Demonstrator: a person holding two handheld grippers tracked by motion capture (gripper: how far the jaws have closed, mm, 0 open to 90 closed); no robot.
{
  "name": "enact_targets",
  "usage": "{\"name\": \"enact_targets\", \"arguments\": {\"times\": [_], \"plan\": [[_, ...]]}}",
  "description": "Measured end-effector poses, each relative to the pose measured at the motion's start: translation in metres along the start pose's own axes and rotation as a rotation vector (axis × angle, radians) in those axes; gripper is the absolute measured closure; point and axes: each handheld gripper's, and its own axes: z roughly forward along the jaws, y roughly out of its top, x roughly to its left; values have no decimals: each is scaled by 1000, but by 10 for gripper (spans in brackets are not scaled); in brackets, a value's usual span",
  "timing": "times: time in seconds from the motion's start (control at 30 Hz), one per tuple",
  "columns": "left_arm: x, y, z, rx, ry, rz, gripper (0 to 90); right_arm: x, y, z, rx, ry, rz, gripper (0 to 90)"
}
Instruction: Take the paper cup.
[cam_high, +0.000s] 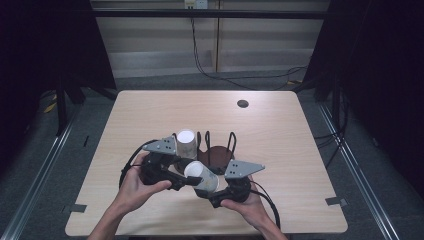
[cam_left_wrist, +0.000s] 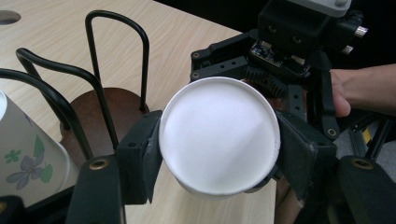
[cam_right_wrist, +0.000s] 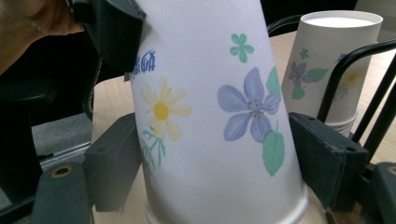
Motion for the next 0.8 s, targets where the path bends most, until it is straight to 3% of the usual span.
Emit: {"name": "enact_targets", "arguments": {"times": [0.23, 0.47, 0.57, 0.63, 0.7, 0.8], "plan": [[5, -2, -1, -22, -6, -15, 362, 0, 2, -2, 11, -11, -16, 259], [7, -4, 0, -28, -9, -20, 356, -3, 3, -5, 45, -7, 3, 284], [7, -4, 1, -30, -12, -27, 250, -3, 4, -5, 48, -4, 6, 288], [7, -4, 1, -30, -4, -21, 237, -4, 4, -6, 52, -8, 10, 287], [7, -4, 1, -37, -6, -39, 193, -5, 5, -7, 54, -12, 14, 288], [5, -4, -1, -41, 14, -19, 184, -7, 5, -7, 58, -21, 25, 287]]}}
